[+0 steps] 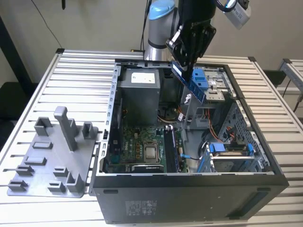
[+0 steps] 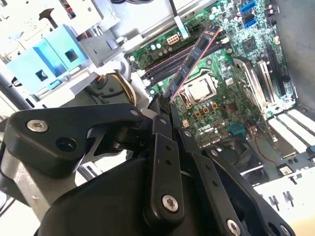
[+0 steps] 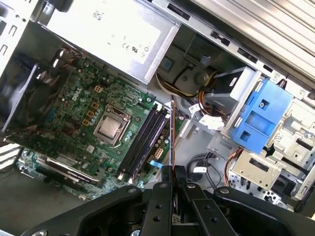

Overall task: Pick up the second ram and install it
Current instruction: 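Insert the second ram into the second slot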

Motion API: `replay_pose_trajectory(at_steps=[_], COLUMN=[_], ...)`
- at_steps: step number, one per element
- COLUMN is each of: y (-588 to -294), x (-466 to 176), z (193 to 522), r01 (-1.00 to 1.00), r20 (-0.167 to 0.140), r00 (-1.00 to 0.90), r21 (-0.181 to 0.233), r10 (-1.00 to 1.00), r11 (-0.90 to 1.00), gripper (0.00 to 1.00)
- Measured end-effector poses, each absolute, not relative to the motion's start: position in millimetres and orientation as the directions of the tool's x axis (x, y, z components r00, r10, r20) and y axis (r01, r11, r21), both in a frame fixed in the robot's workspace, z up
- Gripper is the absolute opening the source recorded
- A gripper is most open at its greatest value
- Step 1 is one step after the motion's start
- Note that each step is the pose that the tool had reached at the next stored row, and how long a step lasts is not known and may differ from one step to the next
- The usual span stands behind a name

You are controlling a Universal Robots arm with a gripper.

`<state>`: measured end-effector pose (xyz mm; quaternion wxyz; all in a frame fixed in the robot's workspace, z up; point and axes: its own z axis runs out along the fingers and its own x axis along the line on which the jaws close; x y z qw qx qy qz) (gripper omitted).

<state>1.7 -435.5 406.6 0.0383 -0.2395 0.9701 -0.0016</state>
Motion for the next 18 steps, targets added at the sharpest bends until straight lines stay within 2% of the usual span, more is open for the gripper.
replay_pose_trajectory(at_steps=[18], y=[-435.5], x=[1.7], z=[406.0], r01=[-0.341], r20=[-0.074], r00=[-0.937], r21=[-0.021], r10=[-0.342], r11=[0.940], gripper=[0.14])
